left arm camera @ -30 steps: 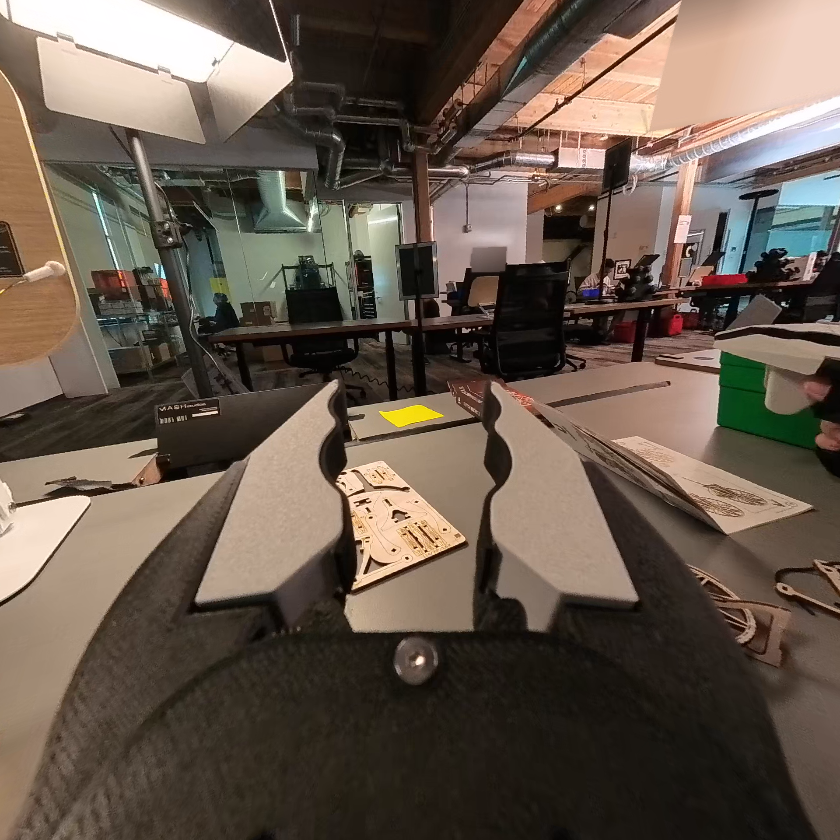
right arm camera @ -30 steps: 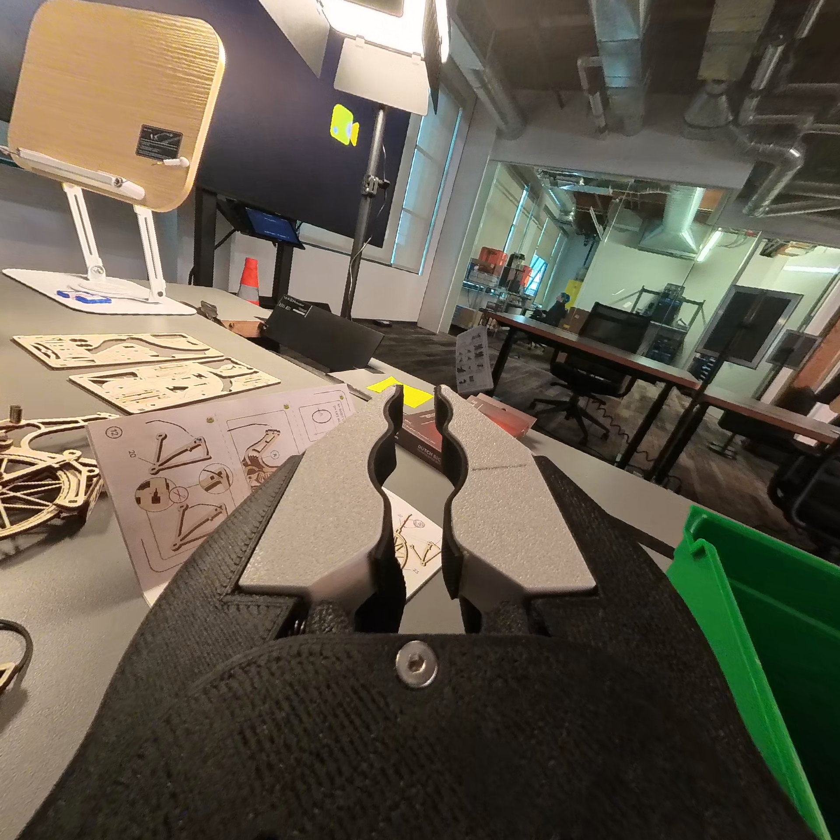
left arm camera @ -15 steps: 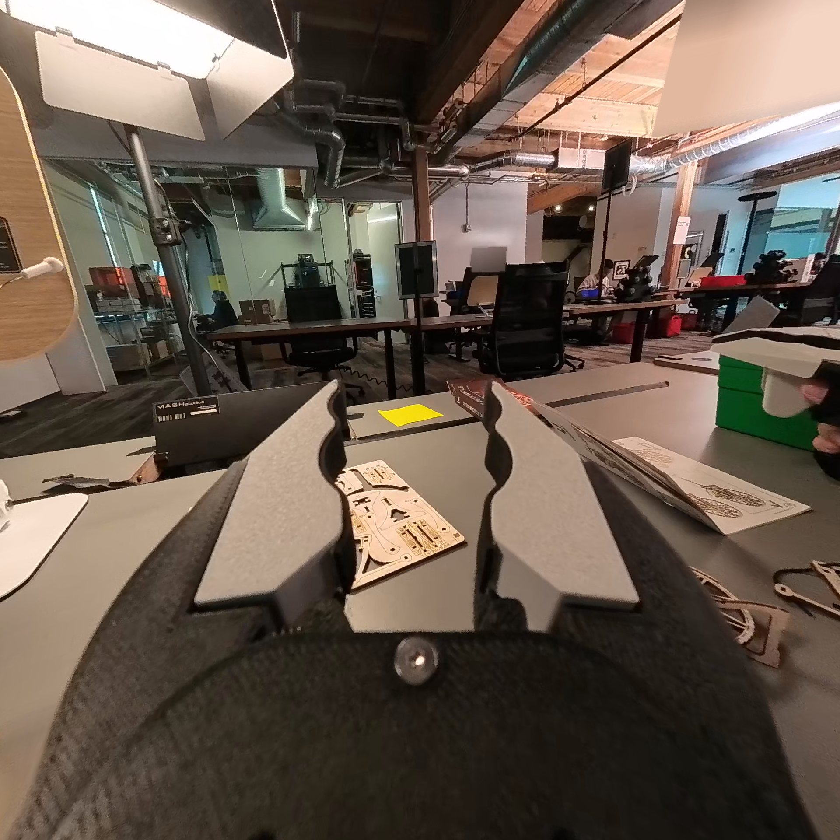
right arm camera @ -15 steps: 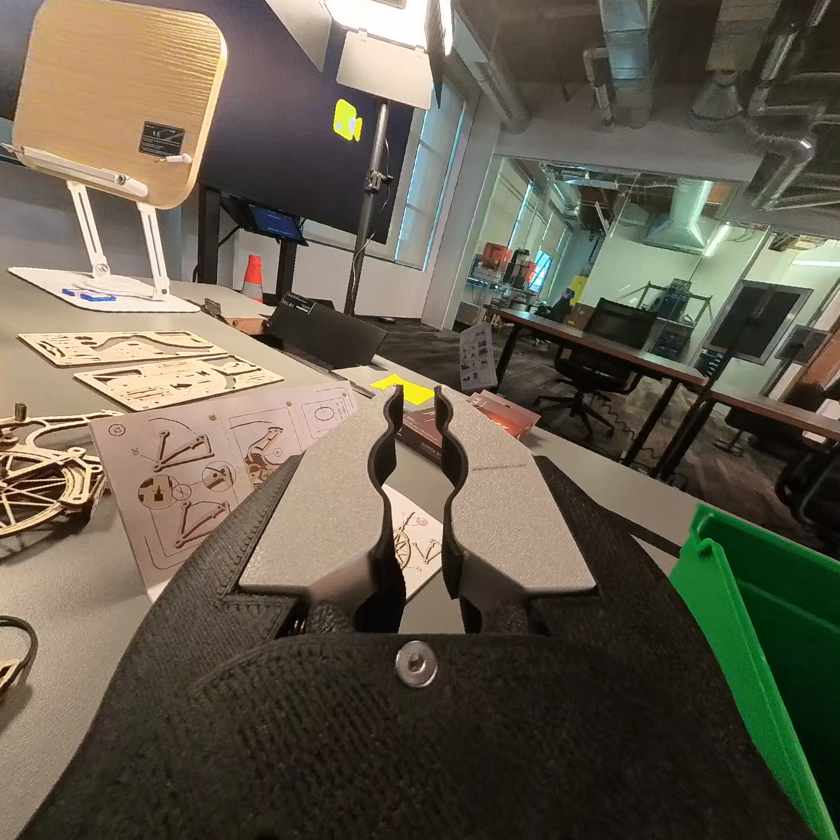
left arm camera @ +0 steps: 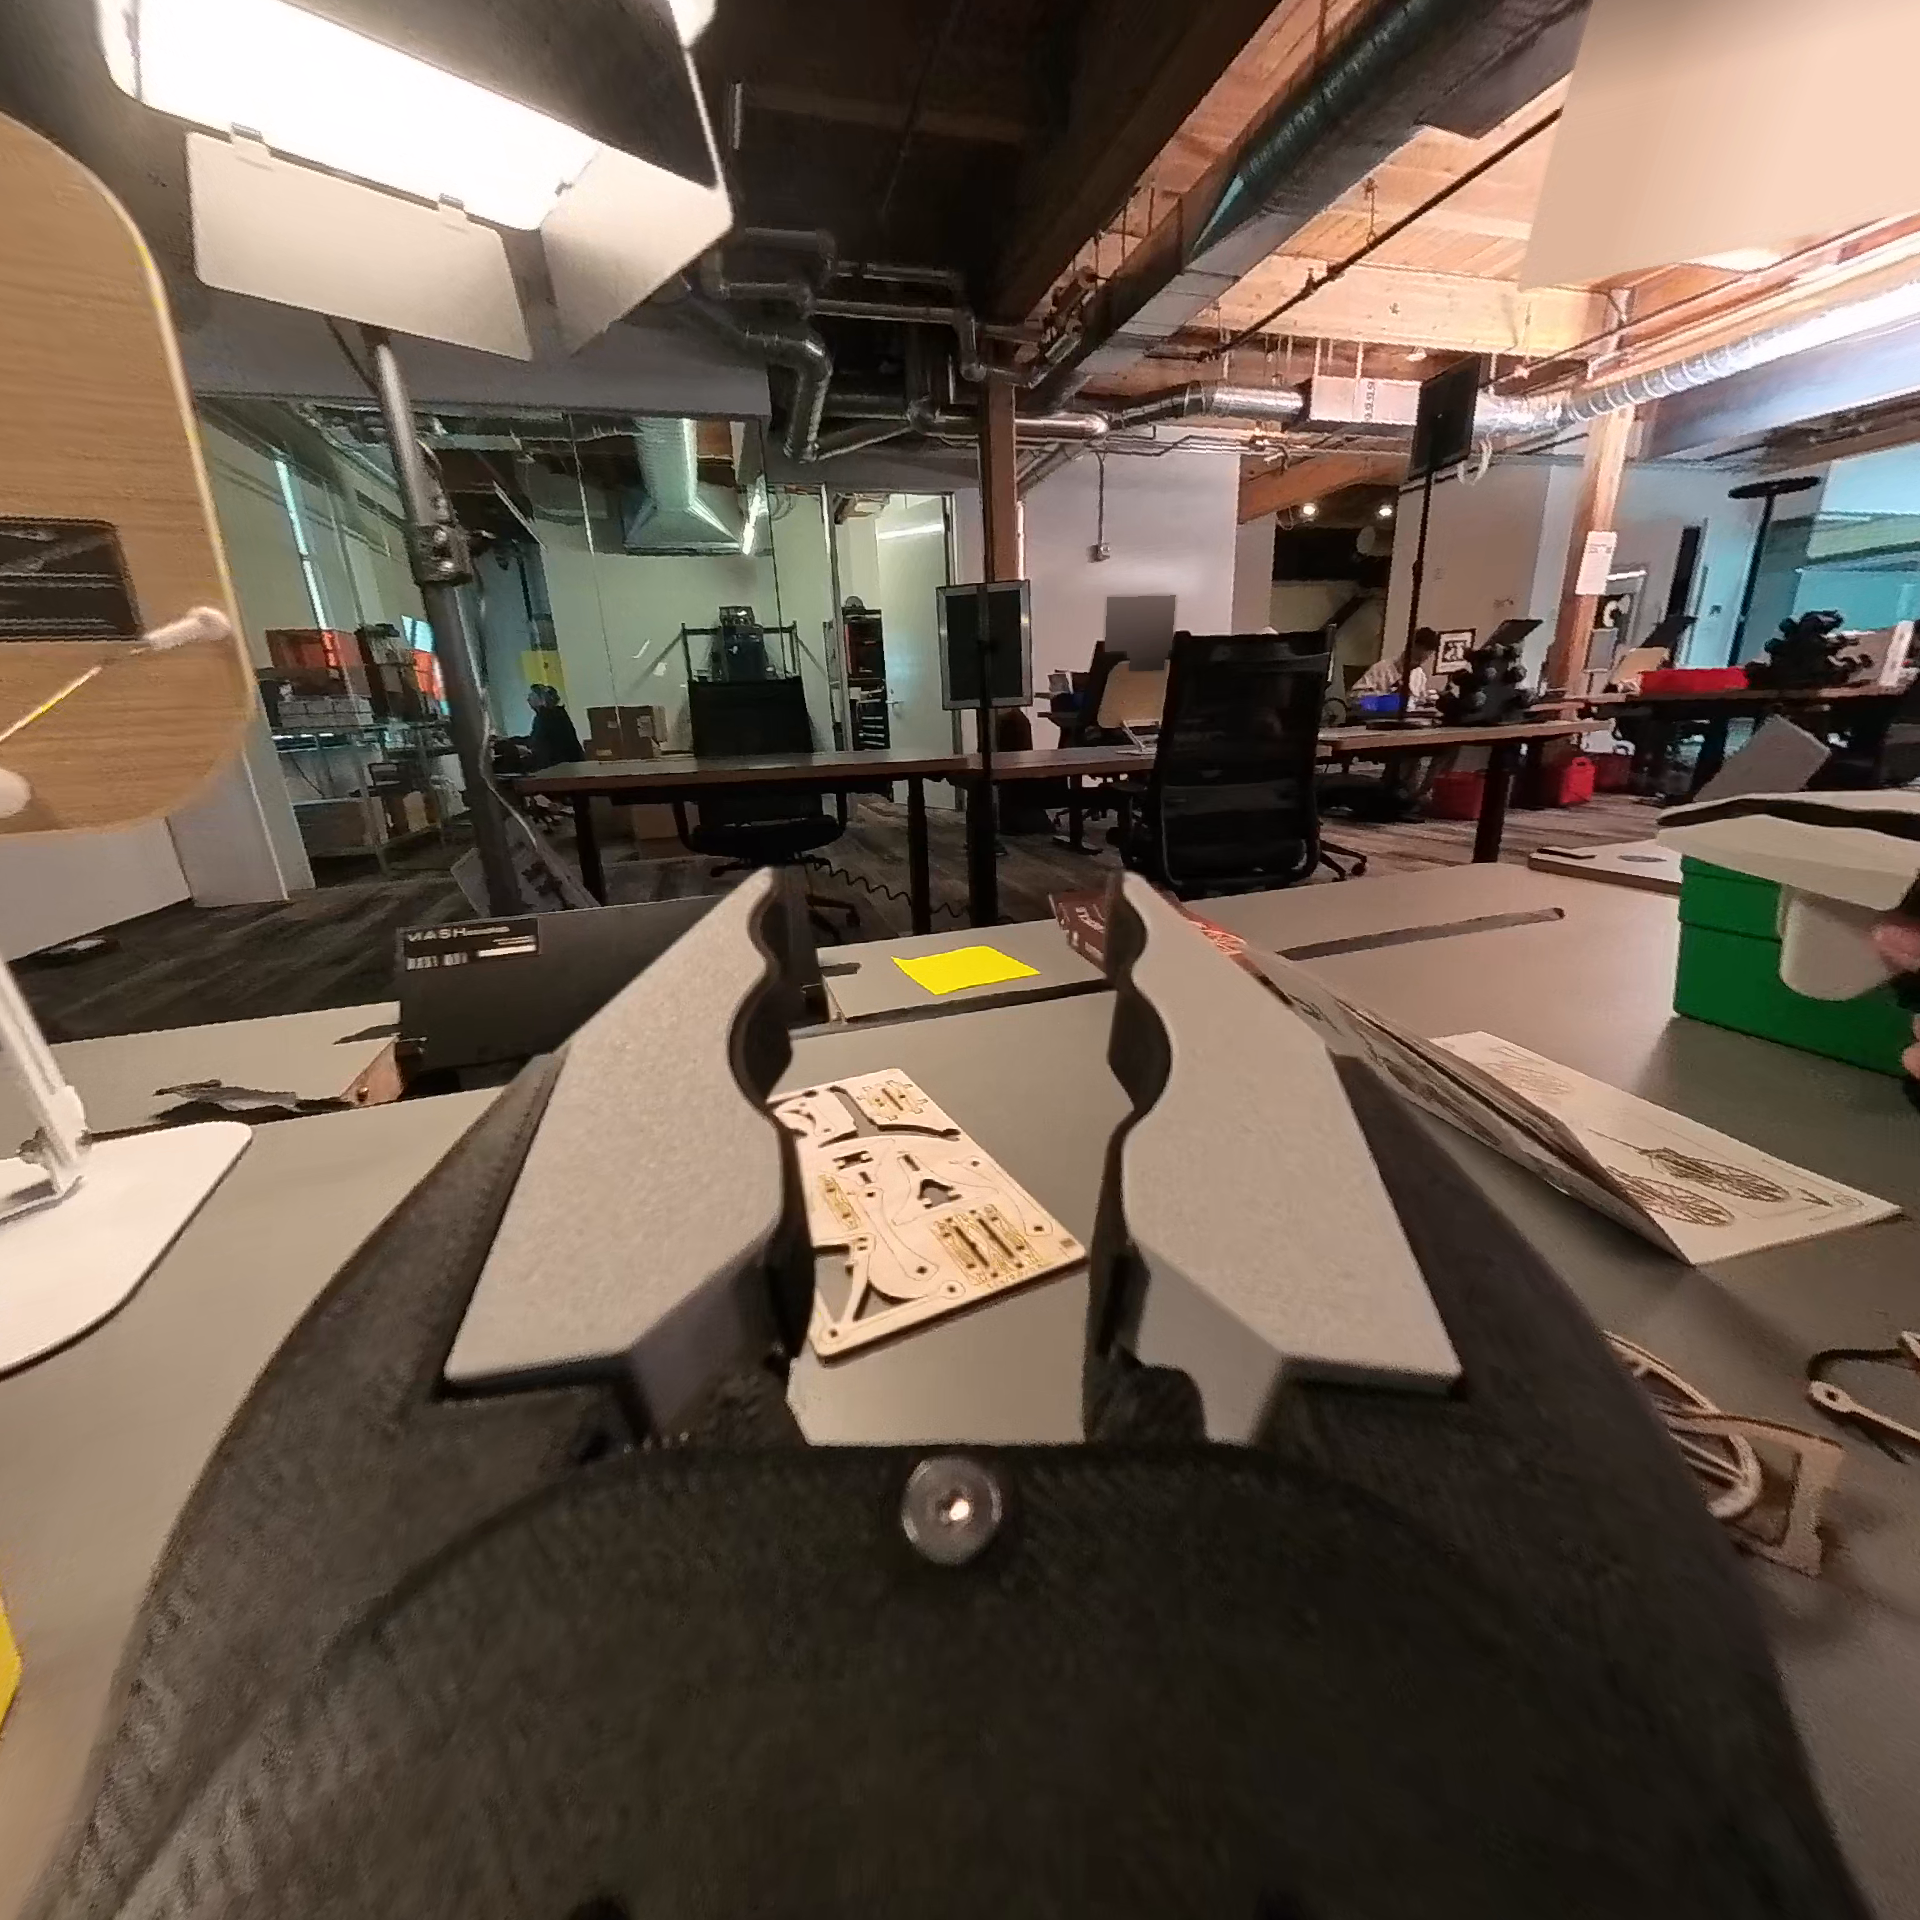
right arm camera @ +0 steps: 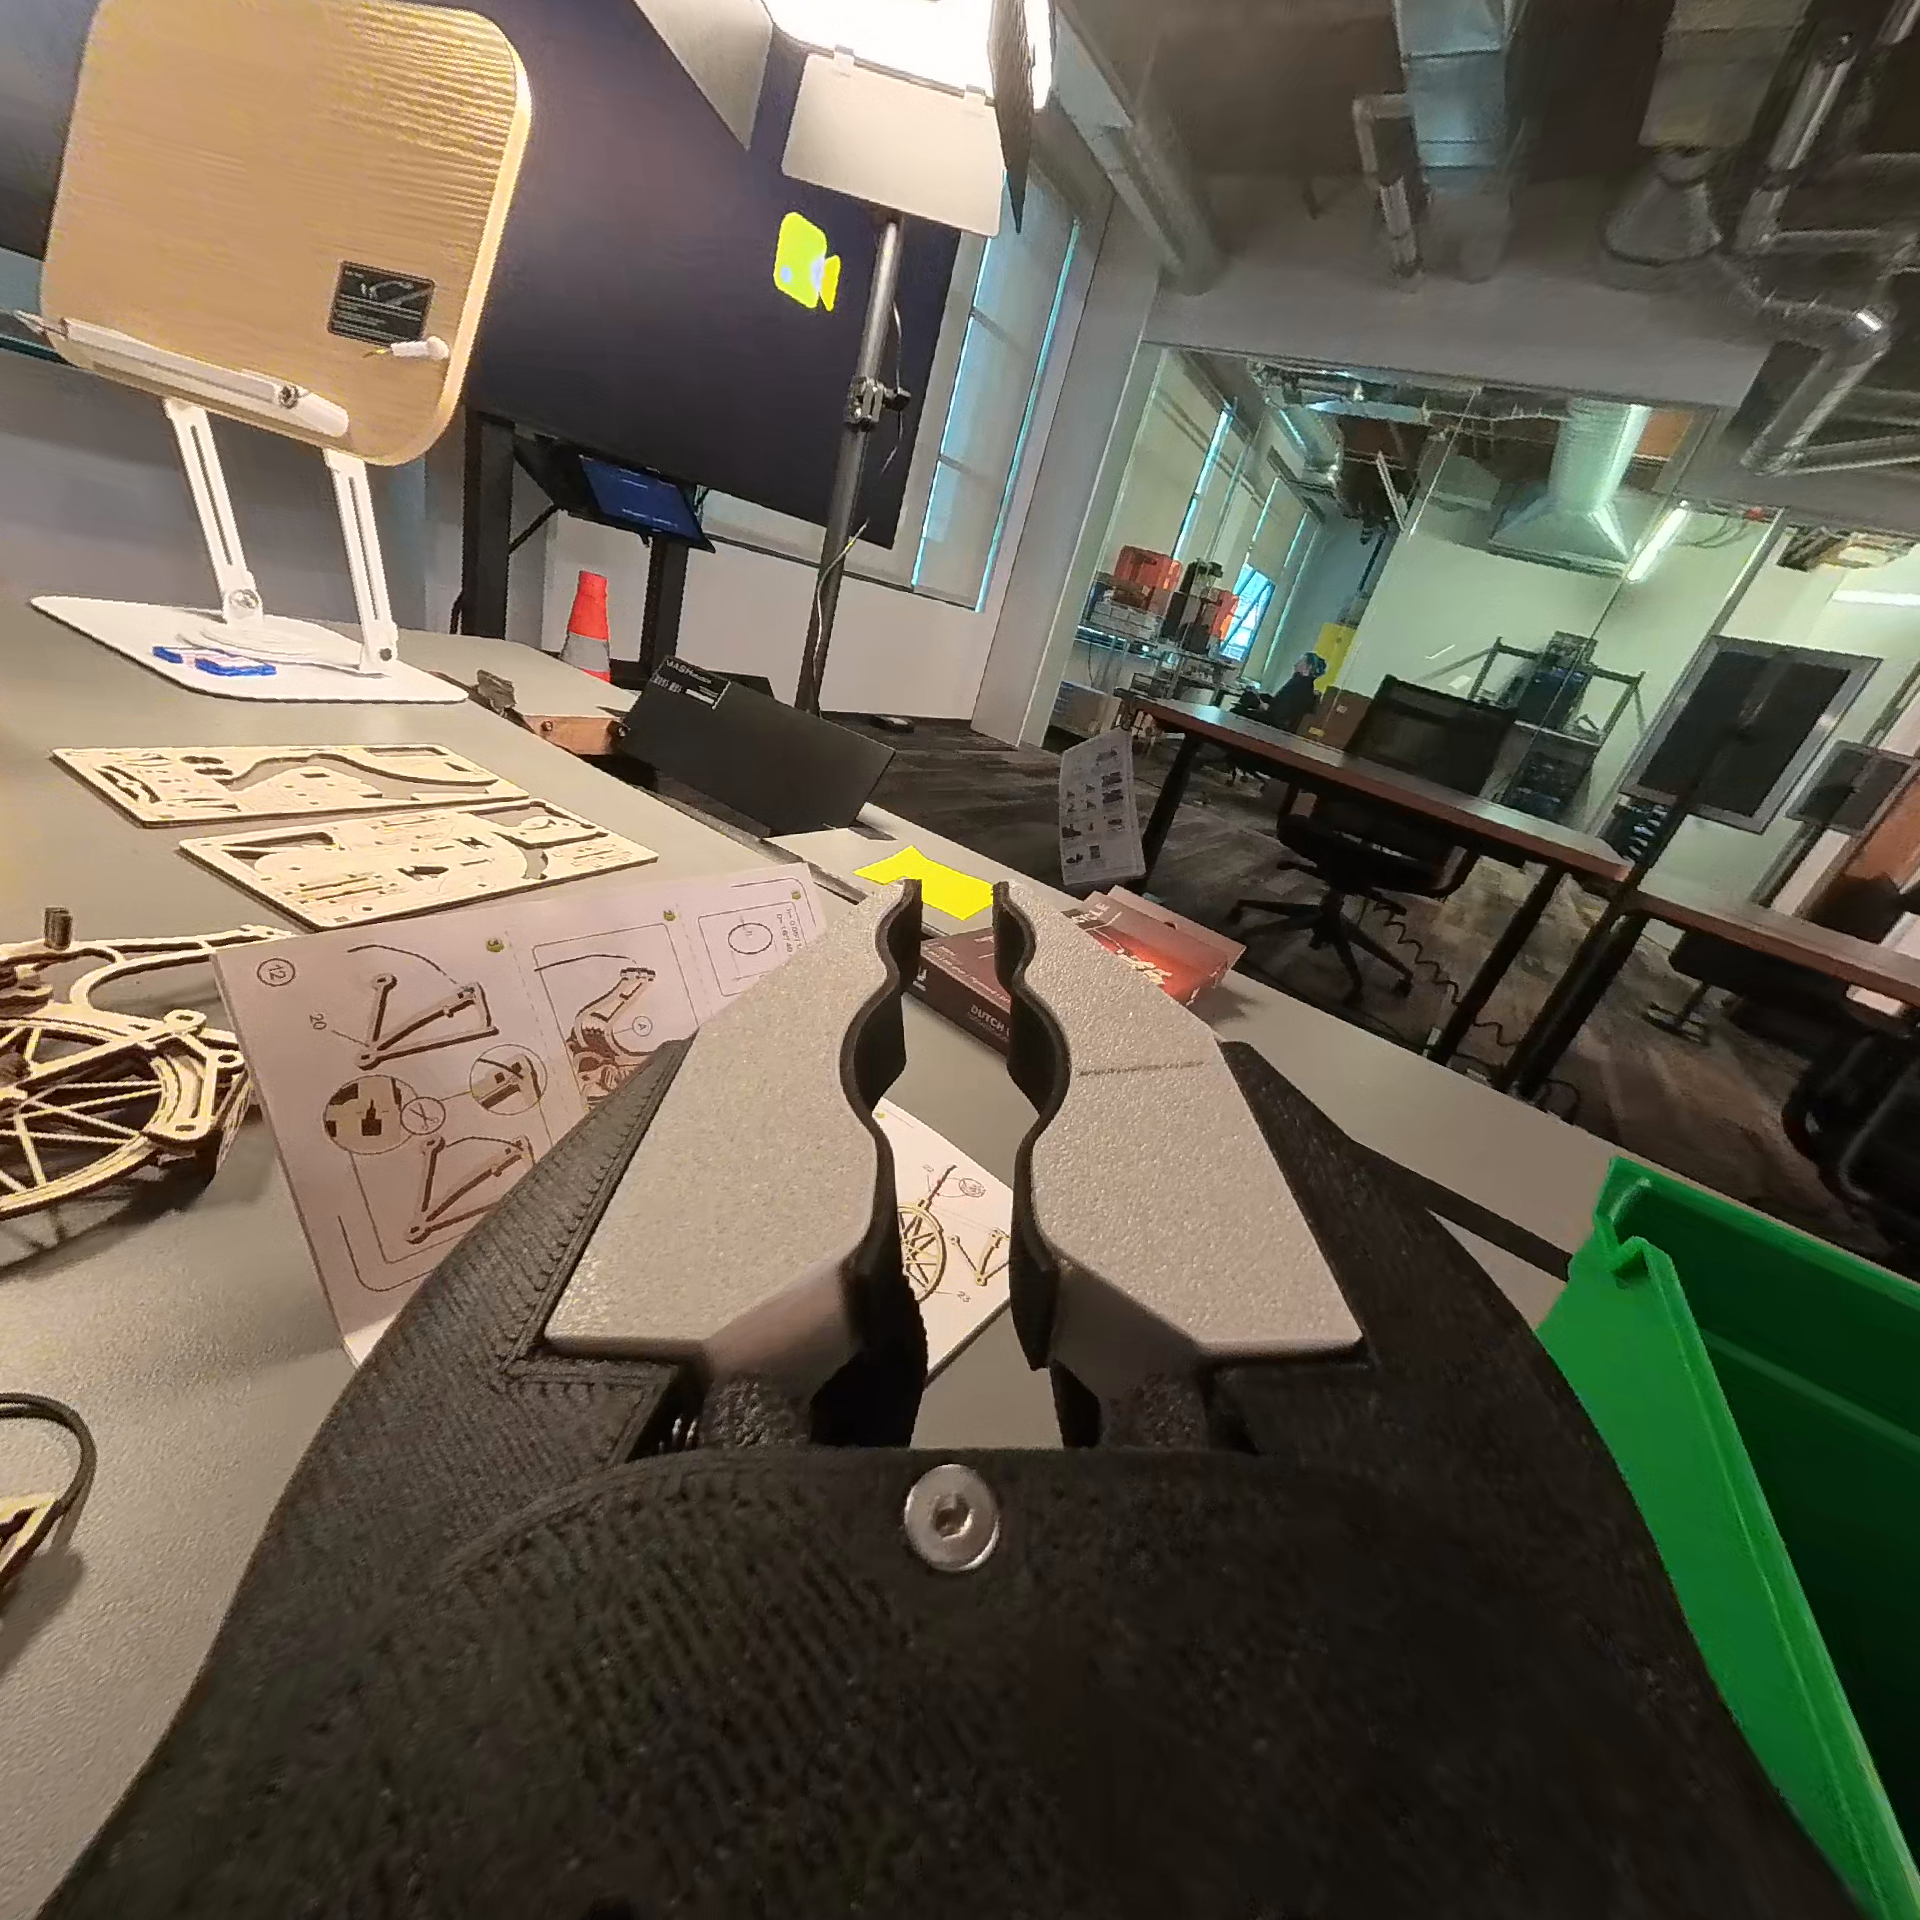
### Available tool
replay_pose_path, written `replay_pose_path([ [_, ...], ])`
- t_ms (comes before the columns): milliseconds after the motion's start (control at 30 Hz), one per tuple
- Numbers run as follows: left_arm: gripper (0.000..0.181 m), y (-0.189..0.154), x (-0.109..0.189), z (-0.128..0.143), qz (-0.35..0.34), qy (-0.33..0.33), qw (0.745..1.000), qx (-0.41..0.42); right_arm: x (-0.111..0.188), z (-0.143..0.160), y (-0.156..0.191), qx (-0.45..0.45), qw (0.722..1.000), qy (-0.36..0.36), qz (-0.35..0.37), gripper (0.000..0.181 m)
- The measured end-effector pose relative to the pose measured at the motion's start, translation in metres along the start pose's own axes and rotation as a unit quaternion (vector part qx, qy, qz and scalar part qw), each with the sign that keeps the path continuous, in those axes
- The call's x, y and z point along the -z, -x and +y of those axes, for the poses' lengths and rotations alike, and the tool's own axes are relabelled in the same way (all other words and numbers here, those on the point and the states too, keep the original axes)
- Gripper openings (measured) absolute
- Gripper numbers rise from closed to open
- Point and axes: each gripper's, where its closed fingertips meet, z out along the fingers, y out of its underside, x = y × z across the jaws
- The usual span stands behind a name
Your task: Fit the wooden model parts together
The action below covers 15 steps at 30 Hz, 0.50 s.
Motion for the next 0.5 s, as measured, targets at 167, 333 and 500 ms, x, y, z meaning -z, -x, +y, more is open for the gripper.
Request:
replay_pose_path([
  [167,0.059,0.010,0.000,0.002,-0.019,0.003,1.000,0.024,0.000,0.000,0.001,0.001,1.000,0.001,-0.001,0.011],
  [333,0.058,0.007,0.001,-0.001,-0.016,-0.003,1.000,0.012,0.000,0.001,0.001,0.001,1.000,0.002,-0.002,0.011],
  [500,0.056,-0.008,0.001,-0.005,0.013,-0.010,1.000,-0.020,0.000,0.001,0.001,0.001,1.000,0.003,-0.003,0.011],
])
